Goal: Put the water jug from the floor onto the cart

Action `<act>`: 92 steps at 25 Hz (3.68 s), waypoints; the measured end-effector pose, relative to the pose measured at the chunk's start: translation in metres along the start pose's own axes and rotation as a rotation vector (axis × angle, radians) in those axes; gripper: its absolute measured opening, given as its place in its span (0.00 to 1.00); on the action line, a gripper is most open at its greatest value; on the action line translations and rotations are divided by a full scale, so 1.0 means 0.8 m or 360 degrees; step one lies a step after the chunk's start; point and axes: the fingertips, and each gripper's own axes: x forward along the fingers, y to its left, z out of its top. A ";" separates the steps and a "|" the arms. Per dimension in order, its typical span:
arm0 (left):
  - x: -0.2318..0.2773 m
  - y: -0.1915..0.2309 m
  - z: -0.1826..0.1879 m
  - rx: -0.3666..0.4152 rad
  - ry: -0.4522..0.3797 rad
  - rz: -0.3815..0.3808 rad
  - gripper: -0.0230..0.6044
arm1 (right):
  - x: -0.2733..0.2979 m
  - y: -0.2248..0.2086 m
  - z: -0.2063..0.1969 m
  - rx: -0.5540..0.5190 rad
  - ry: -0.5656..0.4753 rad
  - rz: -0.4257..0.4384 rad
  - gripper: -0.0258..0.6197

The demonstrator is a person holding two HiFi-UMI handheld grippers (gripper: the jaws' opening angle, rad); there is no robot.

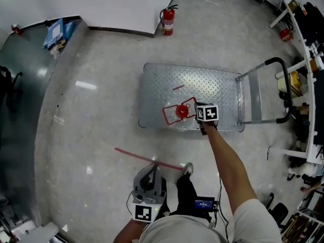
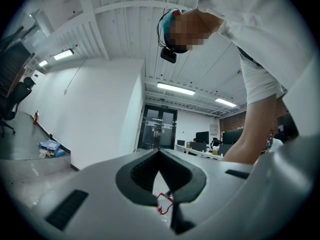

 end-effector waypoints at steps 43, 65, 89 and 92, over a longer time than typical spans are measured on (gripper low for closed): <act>-0.001 -0.014 -0.038 -0.0032 0.0102 0.0002 0.04 | 0.003 -0.075 -0.003 0.0094 -0.0047 -0.0058 0.09; -0.009 -0.032 0.045 0.0004 -0.0098 -0.0016 0.04 | -0.239 0.027 0.060 -0.0118 -0.0742 -0.0028 0.06; -0.040 -0.089 0.082 -0.0011 -0.0209 -0.0092 0.04 | -0.546 0.183 -0.071 -0.0322 -0.1553 -0.0086 0.06; -0.043 -0.094 0.081 -0.0009 -0.0207 -0.0101 0.04 | -0.556 0.184 -0.072 -0.0316 -0.1576 -0.0083 0.06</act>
